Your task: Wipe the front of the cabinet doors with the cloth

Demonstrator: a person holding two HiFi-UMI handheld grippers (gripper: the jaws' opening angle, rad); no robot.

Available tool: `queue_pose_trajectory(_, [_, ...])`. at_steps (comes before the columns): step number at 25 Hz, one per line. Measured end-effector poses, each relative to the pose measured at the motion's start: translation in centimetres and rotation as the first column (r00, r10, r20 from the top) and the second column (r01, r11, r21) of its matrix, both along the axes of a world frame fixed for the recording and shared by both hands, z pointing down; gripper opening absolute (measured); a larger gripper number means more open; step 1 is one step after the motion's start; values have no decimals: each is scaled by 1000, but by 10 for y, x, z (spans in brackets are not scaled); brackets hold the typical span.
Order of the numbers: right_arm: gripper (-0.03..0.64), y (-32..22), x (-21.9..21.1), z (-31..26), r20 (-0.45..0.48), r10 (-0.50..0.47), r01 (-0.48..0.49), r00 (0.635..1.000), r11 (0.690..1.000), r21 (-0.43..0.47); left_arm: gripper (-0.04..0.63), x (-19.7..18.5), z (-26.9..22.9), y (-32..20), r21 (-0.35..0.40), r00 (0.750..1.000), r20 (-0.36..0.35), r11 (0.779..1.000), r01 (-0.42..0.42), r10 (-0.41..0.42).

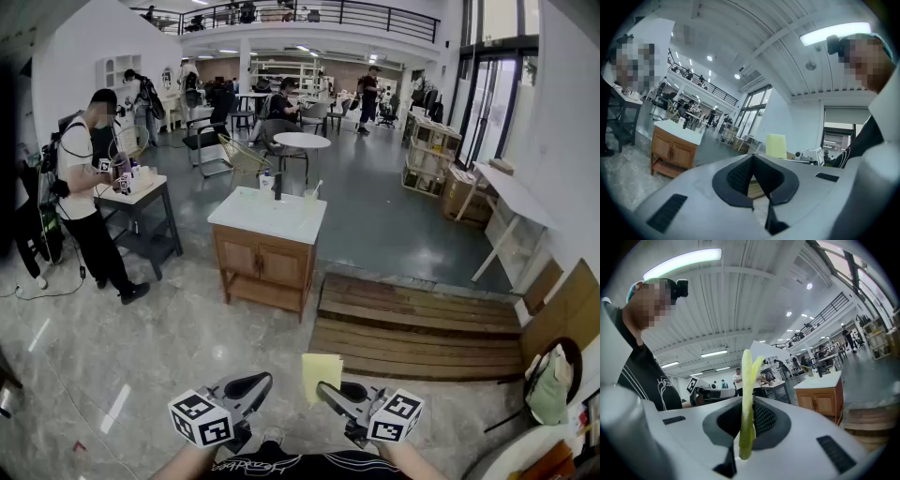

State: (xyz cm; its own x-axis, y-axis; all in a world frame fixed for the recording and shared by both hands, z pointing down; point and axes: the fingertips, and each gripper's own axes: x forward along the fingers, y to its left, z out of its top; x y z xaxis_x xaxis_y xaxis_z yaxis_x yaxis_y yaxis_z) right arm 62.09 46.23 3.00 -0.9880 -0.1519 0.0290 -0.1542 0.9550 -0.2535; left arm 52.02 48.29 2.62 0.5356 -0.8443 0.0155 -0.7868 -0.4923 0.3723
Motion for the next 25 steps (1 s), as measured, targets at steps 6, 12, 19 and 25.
queue_pose_trajectory(6, [40, 6, 1, -11, 8, 12, -12, 1000, 1000, 23, 5, 2, -10, 7, 14, 1000, 9, 1000, 9, -9])
queue_pose_trajectory(12, [40, 17, 2, -20, 21, -9, 8, 1000, 999, 46, 6, 14, -16, 14, 8, 1000, 17, 1000, -1, 1])
queue_pose_trajectory(19, [40, 22, -9, -27, 64, -53, 52, 997, 998, 25, 6, 12, -21, 27, -6, 999, 41, 1000, 19, -19])
queue_pose_trajectory(25, [40, 14, -15, -23, 92, -56, 58, 994, 998, -15, 5, -1, -22, 26, -12, 996, 37, 997, 82, -82])
